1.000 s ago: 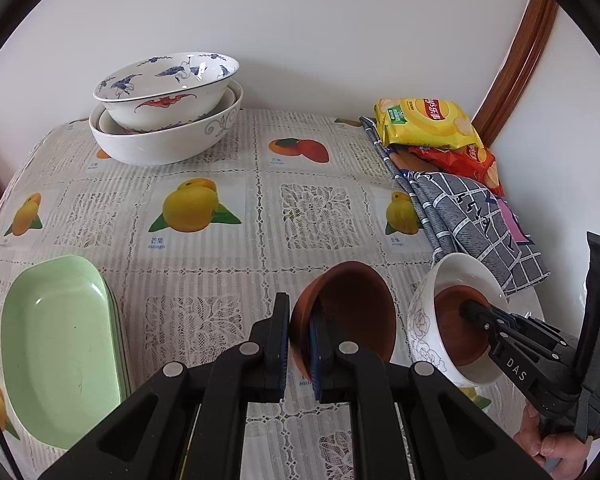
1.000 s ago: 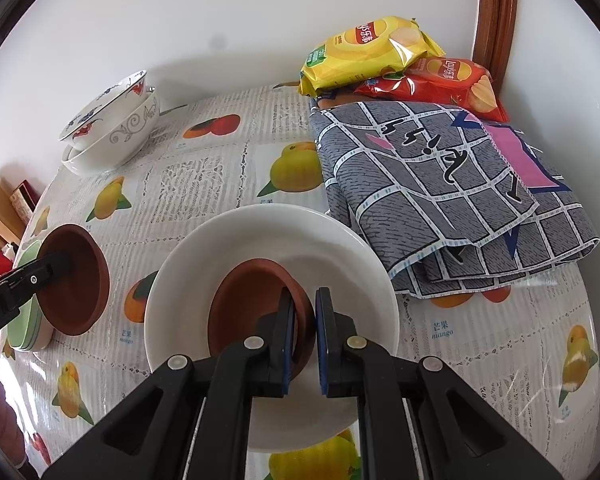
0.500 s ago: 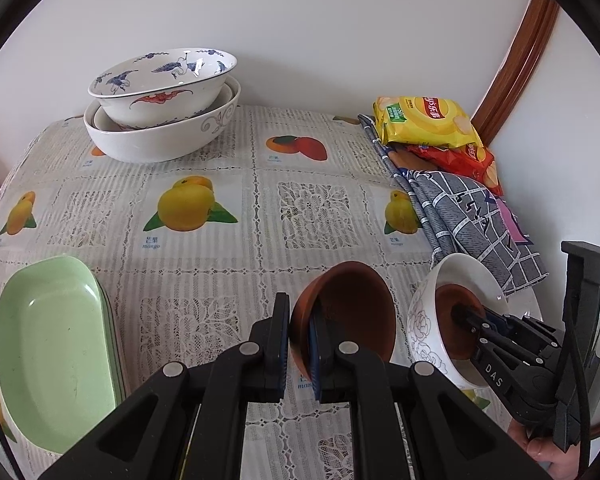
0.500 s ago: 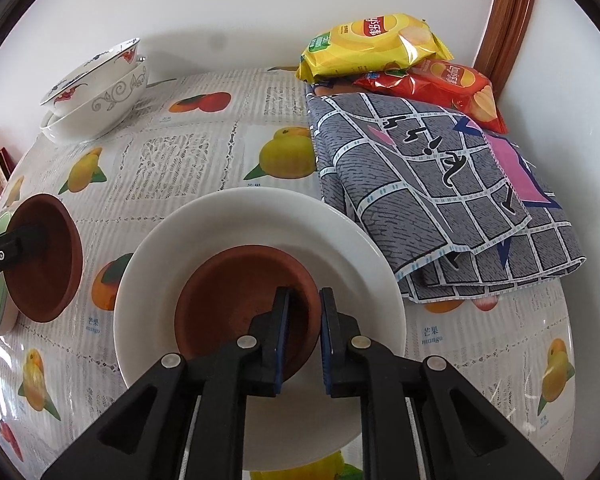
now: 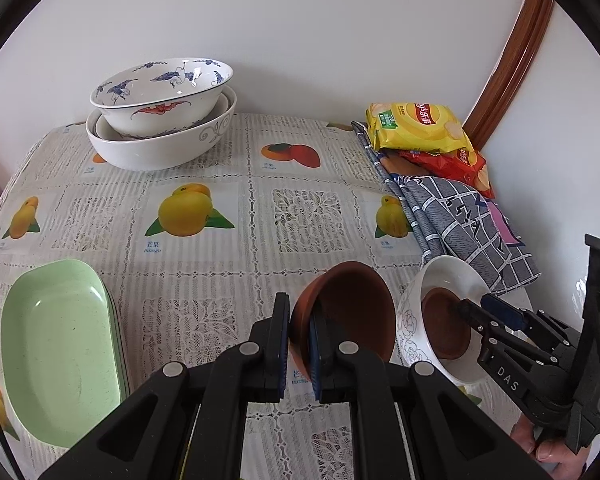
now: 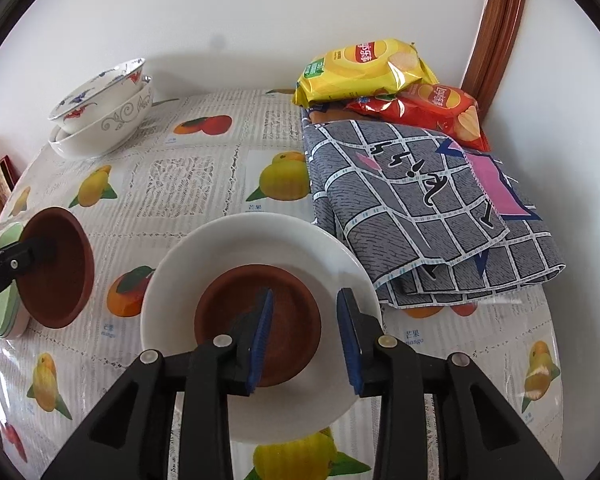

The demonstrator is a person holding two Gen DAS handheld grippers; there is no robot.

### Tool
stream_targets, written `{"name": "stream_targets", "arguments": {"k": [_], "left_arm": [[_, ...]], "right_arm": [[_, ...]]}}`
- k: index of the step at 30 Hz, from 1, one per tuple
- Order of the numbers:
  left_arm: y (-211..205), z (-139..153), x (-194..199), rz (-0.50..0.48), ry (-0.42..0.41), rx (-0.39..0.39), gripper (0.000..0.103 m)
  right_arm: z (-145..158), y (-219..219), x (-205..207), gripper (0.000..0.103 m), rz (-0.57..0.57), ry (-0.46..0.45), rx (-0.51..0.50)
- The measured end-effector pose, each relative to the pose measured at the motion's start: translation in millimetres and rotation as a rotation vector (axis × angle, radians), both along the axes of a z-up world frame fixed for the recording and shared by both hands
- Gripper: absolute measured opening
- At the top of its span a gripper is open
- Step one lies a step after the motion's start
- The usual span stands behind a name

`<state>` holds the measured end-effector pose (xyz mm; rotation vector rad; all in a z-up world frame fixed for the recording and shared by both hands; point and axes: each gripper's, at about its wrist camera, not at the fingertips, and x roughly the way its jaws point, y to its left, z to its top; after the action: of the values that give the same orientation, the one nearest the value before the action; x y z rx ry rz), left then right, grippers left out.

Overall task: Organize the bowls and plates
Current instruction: 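Withdraw the right gripper while the left gripper carries its terracotta bowl toward the white bowl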

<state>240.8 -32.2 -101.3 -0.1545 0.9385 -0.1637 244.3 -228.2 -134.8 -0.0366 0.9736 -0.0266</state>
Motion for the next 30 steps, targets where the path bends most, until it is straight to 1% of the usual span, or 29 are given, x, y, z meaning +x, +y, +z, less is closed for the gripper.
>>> {"name": "stream_targets", "arguments": {"k": [8, 13, 16, 22, 24, 30], "left_arm": [[-8, 21, -18, -0.008, -0.047, 0.015, 0.009], [-11, 30, -31, -0.009, -0.07, 0.025, 0.009], [-12, 32, -38, -0.009, -0.078, 0.034, 0.009], [-15, 35, -50, -0.012, -0.088, 0.041, 0.009], [-16, 34, -53, -0.014, -0.087, 0.05, 0.009], [-17, 29, -59, -0.017, -0.078, 0.045, 0.009]], "right_arm": [[29, -13, -26, 0.038, -0.027, -0.074, 0.016], [40, -20, -44, 0.04, -0.038, -0.1, 0.048], [43, -20, -53, 0.043, -0.036, -0.105, 0.052], [43, -23, -71, 0.043, -0.055, -0.104, 0.059], [42, -24, -76, 0.044, -0.063, -0.103, 0.06], [44, -26, -88, 0.044, -0.062, -0.106, 0.056]]}}
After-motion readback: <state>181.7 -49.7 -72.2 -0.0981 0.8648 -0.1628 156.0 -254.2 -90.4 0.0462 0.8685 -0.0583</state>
